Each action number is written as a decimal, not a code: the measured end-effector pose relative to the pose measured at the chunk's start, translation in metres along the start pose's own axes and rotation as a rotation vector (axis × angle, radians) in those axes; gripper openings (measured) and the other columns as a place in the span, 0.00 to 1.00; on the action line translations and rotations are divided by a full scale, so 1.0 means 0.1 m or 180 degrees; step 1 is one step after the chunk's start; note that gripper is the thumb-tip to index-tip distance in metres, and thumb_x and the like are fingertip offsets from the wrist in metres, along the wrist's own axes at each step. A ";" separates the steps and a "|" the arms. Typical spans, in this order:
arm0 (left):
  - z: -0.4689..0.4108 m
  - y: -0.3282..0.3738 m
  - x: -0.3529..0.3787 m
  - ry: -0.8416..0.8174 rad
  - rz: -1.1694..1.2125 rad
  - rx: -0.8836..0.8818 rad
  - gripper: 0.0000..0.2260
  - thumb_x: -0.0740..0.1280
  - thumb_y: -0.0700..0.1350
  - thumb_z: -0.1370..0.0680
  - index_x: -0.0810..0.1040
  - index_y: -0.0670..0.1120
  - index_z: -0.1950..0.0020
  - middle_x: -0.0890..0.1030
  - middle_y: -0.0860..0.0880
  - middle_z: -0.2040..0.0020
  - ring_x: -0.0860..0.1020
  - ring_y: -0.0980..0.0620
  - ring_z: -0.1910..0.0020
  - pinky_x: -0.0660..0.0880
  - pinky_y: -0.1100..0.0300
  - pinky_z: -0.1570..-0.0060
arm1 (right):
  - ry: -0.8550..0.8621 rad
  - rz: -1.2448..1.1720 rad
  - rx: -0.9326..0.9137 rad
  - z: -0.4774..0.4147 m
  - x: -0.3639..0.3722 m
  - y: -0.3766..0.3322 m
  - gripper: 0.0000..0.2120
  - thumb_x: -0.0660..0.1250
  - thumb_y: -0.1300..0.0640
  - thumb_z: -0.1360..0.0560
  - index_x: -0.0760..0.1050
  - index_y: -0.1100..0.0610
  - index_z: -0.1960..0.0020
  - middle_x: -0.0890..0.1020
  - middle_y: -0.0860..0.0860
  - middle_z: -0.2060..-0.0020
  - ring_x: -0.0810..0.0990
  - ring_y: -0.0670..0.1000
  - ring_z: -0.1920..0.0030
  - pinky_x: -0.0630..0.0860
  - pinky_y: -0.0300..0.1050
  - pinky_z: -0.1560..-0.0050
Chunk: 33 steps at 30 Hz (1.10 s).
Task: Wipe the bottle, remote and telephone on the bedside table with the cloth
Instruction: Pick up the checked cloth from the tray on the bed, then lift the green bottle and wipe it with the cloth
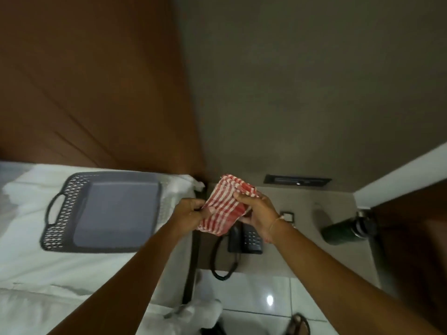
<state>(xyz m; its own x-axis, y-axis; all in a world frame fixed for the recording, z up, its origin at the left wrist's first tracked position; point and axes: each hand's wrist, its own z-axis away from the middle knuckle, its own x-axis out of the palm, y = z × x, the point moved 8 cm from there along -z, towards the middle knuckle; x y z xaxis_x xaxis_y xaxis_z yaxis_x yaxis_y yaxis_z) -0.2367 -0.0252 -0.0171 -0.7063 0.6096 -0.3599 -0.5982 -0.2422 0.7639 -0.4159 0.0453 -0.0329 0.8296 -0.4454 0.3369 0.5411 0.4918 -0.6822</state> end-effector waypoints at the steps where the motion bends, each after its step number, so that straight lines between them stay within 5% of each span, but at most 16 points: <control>1: -0.02 0.08 0.33 -0.0109 -0.0087 0.0023 0.06 0.71 0.44 0.23 0.85 0.43 0.50 0.87 0.44 0.53 0.86 0.47 0.53 0.81 0.46 0.44 | 0.0125 -0.0301 0.0085 0.09 -0.34 0.10 0.20 0.75 0.59 0.31 0.78 0.56 0.40 0.85 0.56 0.47 0.82 0.56 0.45 0.78 0.57 0.44; 8: -0.37 0.06 2.56 -0.0617 -0.0726 0.0045 0.10 0.72 0.48 0.24 0.86 0.41 0.53 0.86 0.44 0.59 0.83 0.51 0.59 0.81 0.47 0.50 | 0.0847 -0.1301 0.0218 0.58 -2.48 0.91 0.21 0.70 0.63 0.28 0.74 0.60 0.35 0.83 0.59 0.44 0.82 0.60 0.44 0.77 0.57 0.44; 12: -0.52 -0.21 3.60 -0.1073 -0.0924 -0.0119 0.12 0.75 0.46 0.27 0.86 0.45 0.45 0.87 0.45 0.49 0.85 0.48 0.50 0.81 0.50 0.44 | 0.1176 -0.1562 0.0239 0.74 -3.40 1.45 0.24 0.72 0.62 0.31 0.74 0.59 0.35 0.82 0.59 0.43 0.81 0.61 0.42 0.76 0.59 0.42; 15: -0.71 -0.33 4.06 -0.1097 -0.0826 -0.0122 0.27 0.80 0.55 0.38 0.82 0.51 0.41 0.85 0.45 0.43 0.83 0.44 0.45 0.79 0.42 0.41 | 0.1575 -0.1733 0.0371 0.85 -3.92 1.80 0.33 0.79 0.58 0.40 0.75 0.59 0.37 0.83 0.60 0.44 0.81 0.62 0.43 0.75 0.60 0.40; 18: -0.98 -0.15 4.34 -0.0968 -0.0783 0.0010 0.51 0.80 0.62 0.47 0.66 0.58 0.25 0.73 0.49 0.27 0.80 0.47 0.38 0.78 0.45 0.39 | 0.1947 -0.1833 0.0413 0.92 -4.36 2.09 0.24 0.73 0.60 0.31 0.74 0.59 0.36 0.83 0.59 0.45 0.80 0.60 0.43 0.75 0.57 0.41; 20: -1.07 0.18 4.51 -0.1006 -0.0882 0.0305 0.56 0.81 0.61 0.45 0.58 0.59 0.22 0.63 0.51 0.21 0.73 0.46 0.30 0.72 0.50 0.32 | 0.2099 -0.1889 0.0407 0.95 -4.57 2.21 0.21 0.71 0.60 0.28 0.74 0.59 0.36 0.82 0.59 0.44 0.80 0.60 0.43 0.76 0.55 0.42; 23: -1.24 0.48 4.79 -0.1021 -0.1095 0.0644 0.55 0.82 0.61 0.44 0.59 0.59 0.22 0.61 0.51 0.21 0.63 0.47 0.24 0.65 0.48 0.28 | 0.2233 -0.1906 0.0329 0.96 -4.81 2.30 0.20 0.72 0.60 0.28 0.75 0.58 0.37 0.82 0.58 0.44 0.80 0.61 0.43 0.77 0.55 0.44; 25: -1.33 0.54 4.93 -0.1041 -0.0981 0.0727 0.52 0.81 0.65 0.48 0.66 0.59 0.27 0.71 0.53 0.26 0.70 0.49 0.28 0.70 0.45 0.30 | 0.2265 -0.1908 0.0291 0.94 -4.91 2.34 0.19 0.72 0.60 0.29 0.76 0.57 0.38 0.82 0.58 0.44 0.80 0.61 0.43 0.77 0.55 0.45; 27: -1.40 0.56 5.03 -0.1032 -0.0592 0.0747 0.38 0.83 0.59 0.45 0.74 0.60 0.36 0.79 0.58 0.38 0.77 0.57 0.38 0.74 0.50 0.34 | 0.2294 -0.1920 0.0267 0.91 -4.97 2.38 0.19 0.72 0.60 0.29 0.76 0.56 0.39 0.83 0.57 0.44 0.80 0.61 0.43 0.78 0.54 0.47; 30: -1.46 0.59 5.10 -0.0963 -0.0201 0.0697 0.27 0.83 0.52 0.40 0.75 0.62 0.47 0.78 0.66 0.48 0.77 0.63 0.45 0.72 0.60 0.38 | 0.2361 -0.1896 0.0193 0.89 -5.04 2.39 0.17 0.73 0.60 0.29 0.77 0.55 0.41 0.83 0.57 0.45 0.81 0.60 0.45 0.80 0.52 0.52; 33: -1.44 0.66 5.07 -0.0969 -0.0010 0.0672 0.27 0.82 0.53 0.40 0.75 0.60 0.46 0.78 0.64 0.48 0.78 0.61 0.45 0.74 0.54 0.36 | 0.2573 -0.1800 -0.0041 0.97 -5.04 2.24 0.16 0.72 0.62 0.28 0.77 0.56 0.41 0.83 0.57 0.47 0.81 0.59 0.47 0.79 0.51 0.55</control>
<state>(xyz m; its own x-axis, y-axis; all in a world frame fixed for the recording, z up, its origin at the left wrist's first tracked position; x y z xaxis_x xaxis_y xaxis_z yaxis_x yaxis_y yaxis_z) -0.6892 0.1592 -0.2266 -0.5406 0.8145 -0.2108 -0.4865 -0.0981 0.8682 -0.6991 0.4521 -0.2926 0.1023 -0.9920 0.0740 0.8234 0.0427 -0.5659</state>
